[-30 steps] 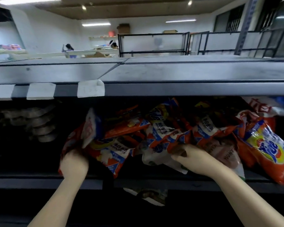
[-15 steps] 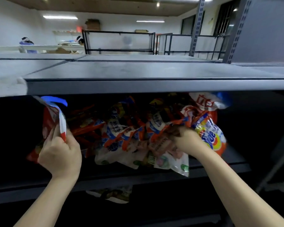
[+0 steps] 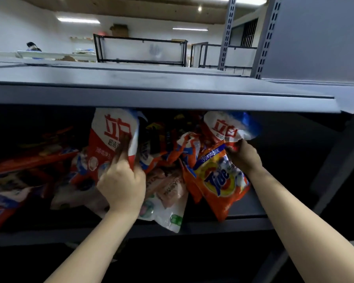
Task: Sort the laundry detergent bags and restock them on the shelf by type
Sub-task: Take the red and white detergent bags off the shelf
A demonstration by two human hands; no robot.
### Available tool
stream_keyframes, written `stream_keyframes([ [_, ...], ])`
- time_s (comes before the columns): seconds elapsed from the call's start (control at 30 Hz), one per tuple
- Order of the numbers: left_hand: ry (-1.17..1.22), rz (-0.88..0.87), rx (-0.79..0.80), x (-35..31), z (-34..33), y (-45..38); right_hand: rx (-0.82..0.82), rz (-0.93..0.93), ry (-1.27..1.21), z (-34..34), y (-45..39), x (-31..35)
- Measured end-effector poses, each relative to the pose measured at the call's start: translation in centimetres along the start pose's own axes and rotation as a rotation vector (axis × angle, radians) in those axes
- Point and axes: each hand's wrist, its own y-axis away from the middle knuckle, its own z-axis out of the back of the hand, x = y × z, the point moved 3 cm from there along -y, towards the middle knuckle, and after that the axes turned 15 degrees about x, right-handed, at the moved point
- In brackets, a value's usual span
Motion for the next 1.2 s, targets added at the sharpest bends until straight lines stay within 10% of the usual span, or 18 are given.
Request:
stream_keyframes([
  [0.53, -0.232, -0.153, 0.049, -1.1, -7.6, 0.3, 0.279, -0.202, -0.758, -3.1, -10.5, -5.7],
  [0.9, -0.184, -0.054, 0.165, -1.1, -7.4, -0.3, -0.378, -0.072, -0.23, 3.4, -4.1, -1.1],
  [1.2, -0.046, 0.208, 0.157, -3.3, -2.7, 1.4, -0.54, -0.043, -0.155, 5.3, 5.3, -0.1],
])
